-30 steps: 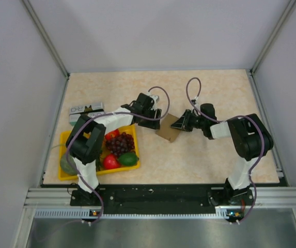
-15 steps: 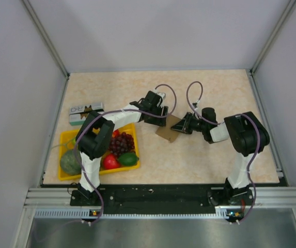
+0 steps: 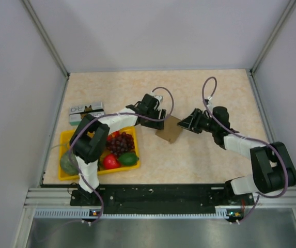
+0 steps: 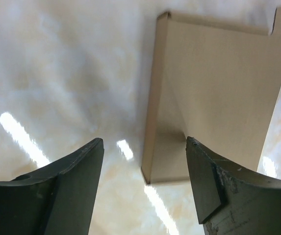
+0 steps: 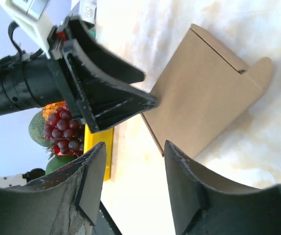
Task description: Fold the paper box
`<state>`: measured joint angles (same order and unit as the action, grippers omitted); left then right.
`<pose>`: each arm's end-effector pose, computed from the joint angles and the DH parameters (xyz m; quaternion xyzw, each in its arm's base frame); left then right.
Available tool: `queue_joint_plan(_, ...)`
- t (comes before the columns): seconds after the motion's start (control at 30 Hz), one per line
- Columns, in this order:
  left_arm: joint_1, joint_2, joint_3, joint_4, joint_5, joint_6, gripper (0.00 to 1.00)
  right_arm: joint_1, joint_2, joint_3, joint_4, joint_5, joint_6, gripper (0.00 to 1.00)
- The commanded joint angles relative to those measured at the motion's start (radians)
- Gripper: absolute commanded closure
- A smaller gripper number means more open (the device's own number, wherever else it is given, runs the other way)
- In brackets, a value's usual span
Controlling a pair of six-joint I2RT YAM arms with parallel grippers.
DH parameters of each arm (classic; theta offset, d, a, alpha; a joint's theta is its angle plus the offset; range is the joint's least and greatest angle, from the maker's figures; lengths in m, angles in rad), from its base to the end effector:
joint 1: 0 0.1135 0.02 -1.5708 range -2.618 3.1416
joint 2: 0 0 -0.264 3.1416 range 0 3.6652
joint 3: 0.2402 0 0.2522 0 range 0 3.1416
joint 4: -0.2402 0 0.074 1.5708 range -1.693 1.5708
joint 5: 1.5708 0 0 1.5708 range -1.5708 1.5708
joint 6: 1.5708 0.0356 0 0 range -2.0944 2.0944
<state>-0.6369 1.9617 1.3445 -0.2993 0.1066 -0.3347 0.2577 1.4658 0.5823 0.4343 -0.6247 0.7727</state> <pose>0.3367 -0.2538 0.1779 0.1593 0.9323 -0.1944 0.2602 0.2720 0.0932 0.1801 0.0472 0.8209 0.4758 0.3122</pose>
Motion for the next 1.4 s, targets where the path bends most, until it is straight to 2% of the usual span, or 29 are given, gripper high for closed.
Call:
queue_joint_plan(0.0, -0.001, -0.190, -0.100, 0.054, -0.011, 0.000, 0.27, -0.040, -0.122, -0.104, -0.140, 0.123, 0.037, 0.48)
queue_joint_plan(0.1, -0.001, -0.299, -0.157, 0.069, 0.010, -0.018, 0.25, -0.043, -0.137, -0.156, -0.086, 0.154, 0.143, 0.43)
queue_joint_plan(0.17, -0.003, -0.380, -0.195, 0.068, 0.021, -0.029, 0.24, -0.041, -0.083, -0.170, 0.022, 0.140, 0.207, 0.43)
queue_joint_plan(0.27, -0.004, -0.498, -0.260, 0.077, 0.054, -0.052, 0.24, -0.041, 0.000, -0.185, 0.202, 0.105, 0.273, 0.47)
queue_joint_plan(0.4, -0.021, -0.639, -0.335, 0.074, 0.074, -0.078, 0.24, -0.043, 0.117, -0.188, 0.354, 0.115, 0.293, 0.51)
queue_joint_plan(0.57, -0.047, -0.785, -0.428, 0.060, 0.117, -0.096, 0.24, -0.043, 0.232, -0.156, 0.474, 0.106, 0.355, 0.55)
queue_joint_plan(0.67, -0.070, -0.848, -0.470, 0.057, 0.122, -0.090, 0.24, -0.043, 0.295, -0.121, 0.506, 0.102, 0.376, 0.61)
queue_joint_plan(0.8, -0.104, -0.905, -0.502, 0.051, 0.107, -0.064, 0.24, -0.043, 0.341, -0.104, 0.564, 0.098, 0.427, 0.76)
queue_joint_plan(0.87, -0.119, -0.917, -0.507, 0.051, 0.091, -0.044, 0.24, -0.040, 0.346, -0.098, 0.577, 0.095, 0.445, 0.80)
queue_joint_plan(0.97, -0.159, -0.905, -0.502, 0.048, 0.039, -0.014, 0.23, -0.032, 0.346, -0.087, 0.584, 0.074, 0.493, 0.98)
queue_joint_plan(1.0, -0.190, -0.902, -0.498, 0.048, 0.025, 0.002, 0.24, -0.031, 0.337, -0.088, 0.575, 0.069, 0.510, 1.00)
queue_joint_plan(1.03, -0.210, -0.890, -0.492, 0.039, -0.034, 0.006, 0.24, -0.031, 0.315, -0.102, 0.554, 0.072, 0.546, 1.00)
queue_joint_plan(1.13, -0.268, -0.877, -0.470, 0.022, -0.141, 0.002, 0.25, -0.023, 0.150, -0.102, 0.265, 0.115, 0.535, 1.00)
queue_joint_plan(1.17, -0.271, -0.877, -0.466, 0.022, -0.145, -0.010, 0.25, -0.008, 0.087, -0.089, -0.026, 0.144, 0.502, 1.00)
queue_joint_plan(1.2, -0.271, -0.877, -0.463, 0.026, -0.145, -0.038, 0.25, 0.004, -0.058, -0.067, -0.189, 0.242, 0.446, 1.00)
queue_joint_plan(1.3, -0.271, -0.894, -0.470, 0.055, -0.111, -0.076, 0.25, 0.047, -0.227, 0.075, -0.753, 0.505, 0.401, 1.00)
queue_joint_plan(1.37, -0.273, -0.917, -0.472, 0.068, -0.079, -0.089, 0.25, 0.048, -0.323, 0.167, -0.938, 0.554, 0.381, 1.00)
